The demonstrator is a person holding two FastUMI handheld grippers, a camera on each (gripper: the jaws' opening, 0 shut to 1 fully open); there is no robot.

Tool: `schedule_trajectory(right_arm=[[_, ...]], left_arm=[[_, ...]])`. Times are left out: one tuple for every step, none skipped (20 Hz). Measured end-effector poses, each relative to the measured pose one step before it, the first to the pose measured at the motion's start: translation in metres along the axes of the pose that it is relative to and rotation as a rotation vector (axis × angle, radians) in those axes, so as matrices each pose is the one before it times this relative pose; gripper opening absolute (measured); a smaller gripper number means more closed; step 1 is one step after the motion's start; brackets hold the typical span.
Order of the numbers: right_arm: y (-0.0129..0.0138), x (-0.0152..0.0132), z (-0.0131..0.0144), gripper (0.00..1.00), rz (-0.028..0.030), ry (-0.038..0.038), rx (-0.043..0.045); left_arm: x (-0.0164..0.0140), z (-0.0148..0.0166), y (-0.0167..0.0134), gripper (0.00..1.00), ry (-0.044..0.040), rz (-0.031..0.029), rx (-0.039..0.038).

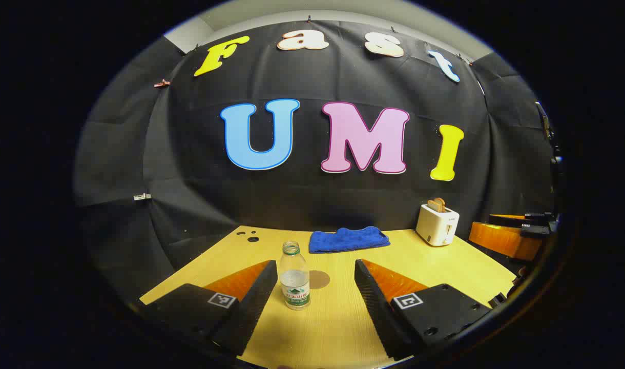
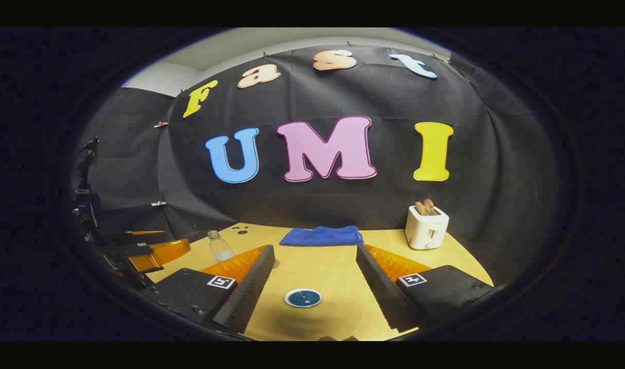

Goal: Open the teacup lid with one hand, grasp the water bottle and pour water into the teacup with the other hand; after pouring, place the water bottle on the coaster and then close the teacup lid.

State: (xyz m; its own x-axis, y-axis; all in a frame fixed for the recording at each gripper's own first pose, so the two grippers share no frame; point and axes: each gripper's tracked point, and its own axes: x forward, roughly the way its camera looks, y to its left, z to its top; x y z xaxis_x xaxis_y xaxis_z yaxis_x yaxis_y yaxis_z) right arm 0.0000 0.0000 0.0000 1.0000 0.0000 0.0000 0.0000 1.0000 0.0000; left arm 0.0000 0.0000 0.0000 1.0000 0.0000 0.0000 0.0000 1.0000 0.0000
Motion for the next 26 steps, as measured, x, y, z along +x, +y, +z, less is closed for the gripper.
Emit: schedule_trajectory(right_arm=[[0.00025,0.00221,-0.00431,0.99,0.00234,0.00829,-0.00358],[-0.00025,0.00283,-0.00657,0.99,-0.00072,0.02099,-0.00281],[0.00267,0.00185,-0.00652,0.99,0.00268,0.02064,0.00254],[0.00136,0.00231,-0.00424,0.99,-0.00166,0.01665,0.00701],[0.00167,0.0028,-0.00268,0.99,0.00147,0.00918,0.00567],[0.00111,0.00282,-0.00127,0.99,-0.00053,0.00371,0.00435],[0.00185,0.00172,-0.00117,0.99,0.00132,0.00189,0.00124],[0.00192,0.00338,-0.00172,0.99,0.0046,0.00368,-0.00202],[0.00035,0.00279,-0.00298,0.99,0.00096,0.00197,-0.00679],[0.00098,0.0029,-0.00289,0.99,0.00343,0.00164,-0.00656],[0.00186,0.00316,-0.00392,0.99,0.00537,0.00402,-0.007],[0.00226,0.00309,-0.00535,0.99,0.00569,0.00909,-0.00745],[0.00188,0.00202,-0.004,0.99,0.00589,0.00648,-0.00407],[0.00255,0.00274,-0.00423,0.99,0.00831,0.00657,-0.00565],[0.00214,0.00307,-0.00479,0.99,0.00716,0.00411,-0.00855],[0.00148,0.00331,-0.00492,0.99,0.00616,0.00296,-0.01083],[0.00106,0.00396,-0.00514,0.99,0.00226,0.00168,-0.01081],[0.00067,0.00544,-0.00666,0.99,0.0012,0.0067,-0.01003],[0.00099,0.00447,-0.00907,0.99,-0.00124,0.00727,-0.00872],[-0.00113,0.00488,-0.00712,0.99,-0.00494,0.00512,-0.00754],[-0.00159,0.00507,-0.00857,0.99,-0.00546,0.00427,-0.00752],[-0.00144,0.00551,-0.00732,0.99,-0.00731,0.00457,-0.00262],[0.00008,0.00793,-0.0093,0.99,-0.00381,0.00055,0.00756],[-0.00051,0.00608,-0.00926,0.99,-0.00425,-0.00071,0.00972],[-0.00032,0.00698,-0.01046,0.99,-0.00588,0.00635,0.00371],[-0.00065,0.00607,-0.01114,0.99,-0.00492,0.01001,-0.0003]], left_arm=[[0.00256,-0.00044,0.00071,0.96,0.00405,0.0025,0.00865],[0.00274,-0.00406,0.00048,0.95,0.00723,0.00016,0.00415],[0.00114,-0.00208,-0.00075,0.95,0.0124,-0.00608,-0.00136],[0.00011,-0.00344,0.00035,0.95,0.01246,-0.00874,-0.00812],[0.00028,-0.00051,-0.00021,0.95,0.00538,-0.00929,-0.0086],[0.00085,-0.00152,0.00095,0.96,0.00477,-0.00188,-0.00203],[0.00172,-0.00178,0.00247,0.96,0.00614,0.00091,0.00443],[0.00182,-0.00369,0.00209,0.95,0.00782,0.00132,0.00571],[0.00225,-0.00348,0.00115,0.95,0.00853,0.00043,0.00275],[0.00148,-0.00486,0.00253,0.95,0.00825,0.00221,-0.00105],[0.0019,-0.00339,0.00212,0.95,0.00823,0.00353,-0.0037],[0.00141,-0.00428,0.00191,0.96,0.00762,0.00463,-0.00463],[0.00161,-0.00255,0.00231,0.96,0.00462,0.00514,-0.00449],[0.00018,-0.00316,0.00018,0.96,0.00043,0.00364,-0.00406],[0.00059,-0.00249,0.0019,0.95,0.00246,0.00302,-0.00216],[0.00258,-0.00519,0.00088,0.96,0.00711,0.00225,0.00077],[0.00183,-0.00402,0.00114,0.96,0.00654,0.00141,0.00104],[0.00191,-0.0054,0.00117,0.96,0.00779,0.00083,-0.00073],[0.00253,-0.00518,0.00078,0.96,0.00705,-0.00106,-0.00304],[0.0029,-0.0056,0.00101,0.96,0.00819,-0.00035,-0.00425],[0.00354,-0.00669,0.00159,0.96,0.01246,0.00102,-0.00436],[0.00344,-0.00808,0.0019,0.96,0.01159,0.00274,-0.0064],[0.00426,-0.00728,0.00053,0.96,0.01145,0.0017,-0.00551],[0.00582,-0.00781,0.00107,0.96,0.0097,0.00157,-0.00115],[0.00664,-0.00746,-0.00095,0.95,0.01393,-0.00042,0.00067],[0.00406,-0.00676,-0.0012,0.96,0.01214,-0.0082,-0.00175]])
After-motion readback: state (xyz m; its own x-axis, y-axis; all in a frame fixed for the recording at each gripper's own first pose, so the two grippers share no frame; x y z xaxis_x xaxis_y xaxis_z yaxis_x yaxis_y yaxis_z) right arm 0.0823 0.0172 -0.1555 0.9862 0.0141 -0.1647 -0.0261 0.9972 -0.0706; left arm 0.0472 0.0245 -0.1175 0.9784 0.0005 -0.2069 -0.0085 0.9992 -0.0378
